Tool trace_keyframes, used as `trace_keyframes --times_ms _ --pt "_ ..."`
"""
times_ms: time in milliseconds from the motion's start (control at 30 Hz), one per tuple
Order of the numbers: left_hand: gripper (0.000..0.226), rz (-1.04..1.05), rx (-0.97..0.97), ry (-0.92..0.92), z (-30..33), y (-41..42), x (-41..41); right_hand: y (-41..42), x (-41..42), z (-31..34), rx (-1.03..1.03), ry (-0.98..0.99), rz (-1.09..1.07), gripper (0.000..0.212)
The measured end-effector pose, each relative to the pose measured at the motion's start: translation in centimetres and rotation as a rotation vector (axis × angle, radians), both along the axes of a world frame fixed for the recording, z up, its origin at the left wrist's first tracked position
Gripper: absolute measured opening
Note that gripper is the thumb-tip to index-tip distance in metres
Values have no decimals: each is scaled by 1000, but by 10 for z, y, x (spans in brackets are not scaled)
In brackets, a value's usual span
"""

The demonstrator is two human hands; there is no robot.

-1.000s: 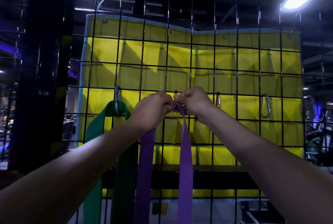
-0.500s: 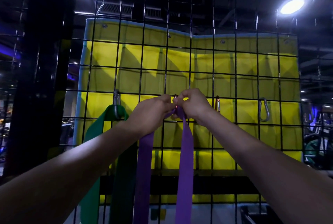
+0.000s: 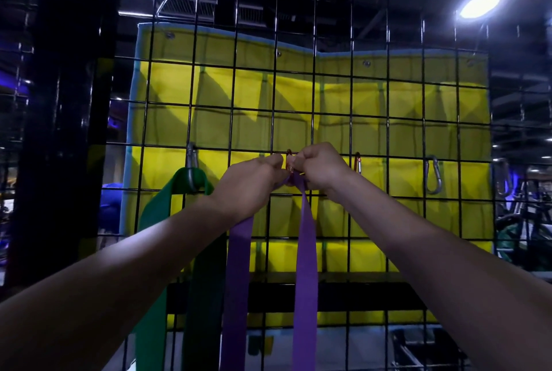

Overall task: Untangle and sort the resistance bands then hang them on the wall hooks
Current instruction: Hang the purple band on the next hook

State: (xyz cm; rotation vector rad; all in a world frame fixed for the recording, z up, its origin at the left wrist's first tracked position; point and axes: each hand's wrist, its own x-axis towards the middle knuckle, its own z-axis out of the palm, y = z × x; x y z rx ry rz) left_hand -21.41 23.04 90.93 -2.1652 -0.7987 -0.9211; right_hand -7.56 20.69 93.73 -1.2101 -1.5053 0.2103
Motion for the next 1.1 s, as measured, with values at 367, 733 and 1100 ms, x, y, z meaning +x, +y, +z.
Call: trace_keyframes --times_ms 367,733,1100 --pt "35 -81 -70 -104 -9 -5 -4 -15 3 -30 67 -125 -11 23" --pt "53 -307 -317 -433 -46 -15 -4 -29 0 -51 301 -637 -571 53" --pt "85 -274 -464 -467 -104 -31 -8 -53 5 -139 64 -467 -508 63"
